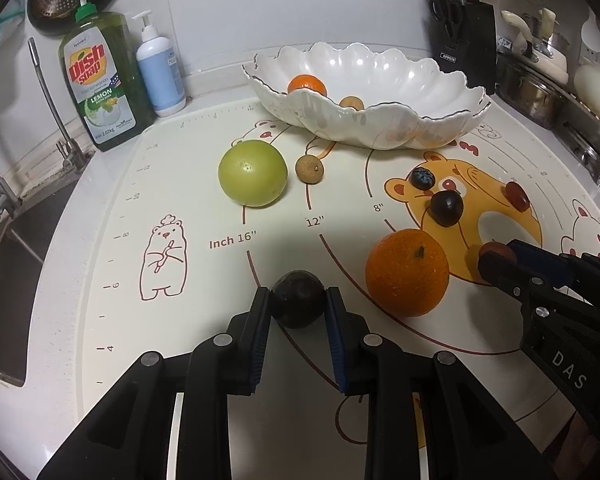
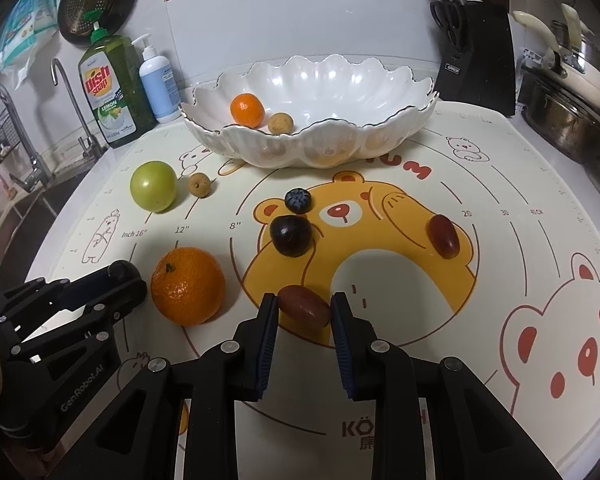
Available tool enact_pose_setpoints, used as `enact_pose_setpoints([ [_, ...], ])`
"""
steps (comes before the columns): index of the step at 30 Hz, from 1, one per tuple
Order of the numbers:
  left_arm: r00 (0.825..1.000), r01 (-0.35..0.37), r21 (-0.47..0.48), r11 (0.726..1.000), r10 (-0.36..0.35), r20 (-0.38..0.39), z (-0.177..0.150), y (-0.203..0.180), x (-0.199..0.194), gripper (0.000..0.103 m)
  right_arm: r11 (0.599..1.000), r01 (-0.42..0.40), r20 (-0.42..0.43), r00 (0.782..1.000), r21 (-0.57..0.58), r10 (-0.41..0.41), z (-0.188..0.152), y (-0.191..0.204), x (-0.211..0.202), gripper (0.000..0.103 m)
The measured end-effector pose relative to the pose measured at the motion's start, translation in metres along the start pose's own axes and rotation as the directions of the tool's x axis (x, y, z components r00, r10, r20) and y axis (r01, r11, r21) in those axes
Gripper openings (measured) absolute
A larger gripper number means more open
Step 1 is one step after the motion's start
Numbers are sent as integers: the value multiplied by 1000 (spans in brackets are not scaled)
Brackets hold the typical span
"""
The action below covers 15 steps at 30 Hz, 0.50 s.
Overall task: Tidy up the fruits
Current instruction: 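Close the right tool on the red date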
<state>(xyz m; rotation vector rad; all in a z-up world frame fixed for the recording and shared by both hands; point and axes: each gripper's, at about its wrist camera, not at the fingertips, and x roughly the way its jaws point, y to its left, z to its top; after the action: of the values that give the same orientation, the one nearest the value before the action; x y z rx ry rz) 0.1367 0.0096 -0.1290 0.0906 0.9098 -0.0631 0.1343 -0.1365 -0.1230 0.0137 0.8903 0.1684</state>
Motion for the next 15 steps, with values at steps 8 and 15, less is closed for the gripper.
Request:
enact_pose_setpoints([
  [8,1000,0,2,1000,0,14,5,-2,-6,27,1000,5,8,1000,11,-5,3,-5,-3,28],
  [15,999,7,3,1000,-7,32,13,-4,-13,27,1000,11,26,1000,15,-12,9,-11,-8,28],
])
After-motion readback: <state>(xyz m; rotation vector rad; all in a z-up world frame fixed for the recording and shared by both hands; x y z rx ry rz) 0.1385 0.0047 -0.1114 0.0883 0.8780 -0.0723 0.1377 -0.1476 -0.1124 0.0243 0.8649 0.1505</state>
